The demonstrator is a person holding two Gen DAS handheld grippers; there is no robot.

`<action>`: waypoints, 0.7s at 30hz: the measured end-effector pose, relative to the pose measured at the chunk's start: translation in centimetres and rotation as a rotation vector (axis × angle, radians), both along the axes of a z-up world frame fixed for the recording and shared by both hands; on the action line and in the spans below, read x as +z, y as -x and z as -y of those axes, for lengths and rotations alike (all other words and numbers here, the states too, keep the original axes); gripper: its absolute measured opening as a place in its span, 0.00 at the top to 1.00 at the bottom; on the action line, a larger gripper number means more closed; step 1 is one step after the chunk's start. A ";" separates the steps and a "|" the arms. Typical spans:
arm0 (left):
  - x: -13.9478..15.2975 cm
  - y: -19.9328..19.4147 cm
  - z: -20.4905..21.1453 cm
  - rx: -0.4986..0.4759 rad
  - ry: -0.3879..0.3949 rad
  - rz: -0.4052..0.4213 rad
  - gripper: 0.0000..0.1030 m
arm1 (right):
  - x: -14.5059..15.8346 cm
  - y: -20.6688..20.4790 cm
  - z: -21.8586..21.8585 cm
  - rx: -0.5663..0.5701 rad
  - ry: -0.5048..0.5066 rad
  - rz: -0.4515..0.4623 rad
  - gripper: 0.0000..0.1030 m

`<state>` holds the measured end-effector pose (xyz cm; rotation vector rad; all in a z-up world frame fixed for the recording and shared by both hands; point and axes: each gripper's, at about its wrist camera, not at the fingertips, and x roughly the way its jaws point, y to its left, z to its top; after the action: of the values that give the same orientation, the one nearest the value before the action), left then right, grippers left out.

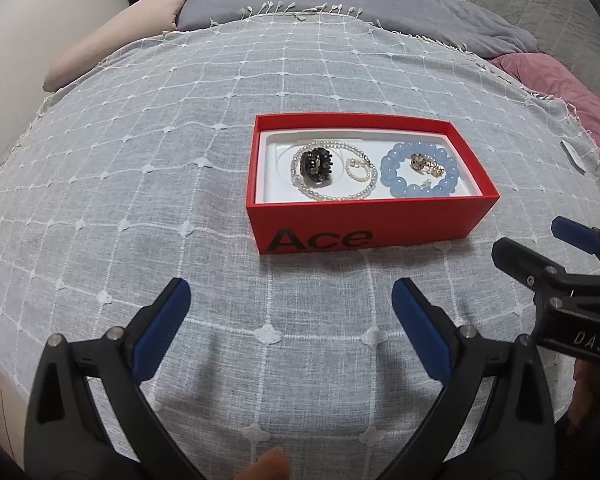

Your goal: Organize jewelry

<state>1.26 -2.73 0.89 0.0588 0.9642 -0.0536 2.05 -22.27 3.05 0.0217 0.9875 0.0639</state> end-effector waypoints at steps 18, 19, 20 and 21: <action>-0.4 -0.1 0.1 -0.005 -0.015 -0.008 0.02 | -0.6 -0.2 -0.1 0.009 -0.009 -0.008 0.03; -0.5 0.0 0.2 -0.006 -0.017 -0.008 0.02 | -0.6 -0.2 0.0 0.008 -0.013 -0.011 0.03; -0.5 0.0 0.2 -0.007 -0.018 -0.008 0.02 | -0.6 -0.3 0.0 0.006 -0.015 -0.013 0.03; -0.5 0.0 0.3 -0.007 -0.019 -0.009 0.02 | -0.7 -0.3 0.0 0.005 -0.016 -0.014 0.03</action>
<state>1.29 -2.99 0.38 0.0793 0.9736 -0.0511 2.30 -22.28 2.39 0.0342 1.0015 0.0762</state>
